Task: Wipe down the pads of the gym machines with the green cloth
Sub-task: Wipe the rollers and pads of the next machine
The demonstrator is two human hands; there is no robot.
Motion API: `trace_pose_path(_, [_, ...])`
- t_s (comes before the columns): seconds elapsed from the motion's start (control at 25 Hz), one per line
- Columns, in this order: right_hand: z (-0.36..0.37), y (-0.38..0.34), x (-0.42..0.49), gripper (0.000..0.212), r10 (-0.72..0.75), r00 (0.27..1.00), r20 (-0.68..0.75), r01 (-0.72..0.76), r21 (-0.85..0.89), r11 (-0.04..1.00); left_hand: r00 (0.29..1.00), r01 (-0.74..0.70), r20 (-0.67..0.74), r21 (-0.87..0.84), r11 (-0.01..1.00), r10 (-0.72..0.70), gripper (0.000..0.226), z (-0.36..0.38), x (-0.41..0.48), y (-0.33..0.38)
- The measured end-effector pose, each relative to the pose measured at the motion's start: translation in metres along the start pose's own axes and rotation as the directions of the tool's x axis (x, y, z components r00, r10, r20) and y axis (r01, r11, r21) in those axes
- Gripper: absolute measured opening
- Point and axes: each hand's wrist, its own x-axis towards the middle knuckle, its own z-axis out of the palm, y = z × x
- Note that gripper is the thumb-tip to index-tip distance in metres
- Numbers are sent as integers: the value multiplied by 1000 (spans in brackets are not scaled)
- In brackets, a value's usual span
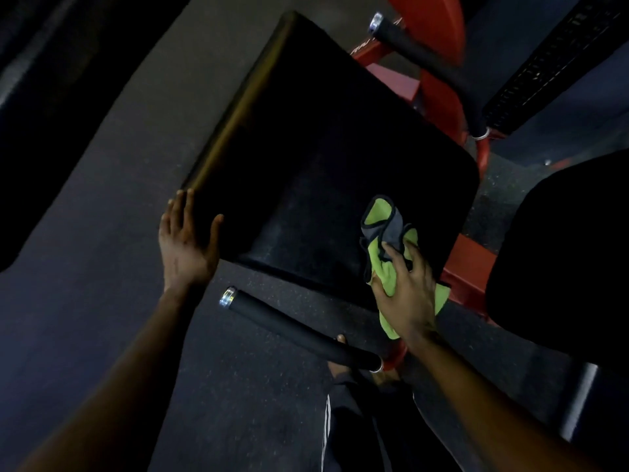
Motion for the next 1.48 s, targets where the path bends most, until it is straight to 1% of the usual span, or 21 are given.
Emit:
trace_pose_path(0.04, [2,-1,-4,71,-61,998,13,61,-17,998,999,14,30,-35,999,-13,61,-4,-3,-5])
trace_pose_path(0.12, [4,-5,-8,71,-238,969,60,241,-44,970,996,41,83,-119,992,-31,60,-8,-2,-8])
trace_pose_path(0.24, [5,-20,-3,69,-470,874,127,479,-58,876,990,122,90,-195,973,-106,59,-12,-4,-6])
trace_pose_path(0.32, [6,-32,2,69,-553,817,164,571,-93,816,977,211,69,-223,952,-200,59,-18,-12,-5])
trace_pose_path(0.36, [6,-35,4,71,-571,803,170,592,-120,797,973,232,57,-208,950,-225,59,-19,-16,-6])
trace_pose_path(0.44, [6,-32,1,76,-579,799,162,600,-153,785,970,242,72,-147,959,-234,59,-22,-26,-9])
trace_pose_path(0.52, [8,-25,-3,80,-589,794,150,608,-159,778,966,251,101,-135,959,-238,60,-22,-31,-12])
trace_pose_path(0.64, [13,-40,2,80,-620,766,171,642,-147,752,957,289,102,-217,932,-272,59,-20,-34,-7])
trace_pose_path(0.72, [19,-70,8,75,-647,734,206,677,-144,722,956,294,86,-268,918,-281,58,-20,-36,-4])
trace_pose_path(0.84, [27,-104,18,71,-681,700,214,714,-182,677,946,324,77,-321,890,-316,57,-22,-33,-8])
trace_pose_path(1.0, [28,-78,7,83,-664,709,239,705,-189,684,942,331,86,-394,857,-324,55,-30,-29,-13])
trace_pose_path(1.08, [29,-71,-1,83,-648,721,246,692,-206,692,942,334,102,-393,857,-320,56,-30,-30,-13])
trace_pose_path(1.16, [33,-94,5,76,-653,724,220,689,-204,696,948,316,86,-373,872,-307,56,-27,-31,-15])
trace_pose_path(1.28, [41,-156,22,67,-705,677,209,735,-169,656,948,311,55,-378,872,-314,53,-20,-33,-16])
trace_pose_path(1.36, [43,-175,27,66,-705,678,209,735,-157,660,949,303,38,-369,879,-312,51,-18,-32,-16])
trace_pose_path(1.4, [42,-170,25,68,-701,678,219,734,-155,661,950,301,33,-364,881,-311,50,-17,-32,-17])
trace_pose_path(1.48, [37,-138,17,77,-714,656,246,754,-161,637,948,309,37,-356,882,-317,50,-19,-31,-15])
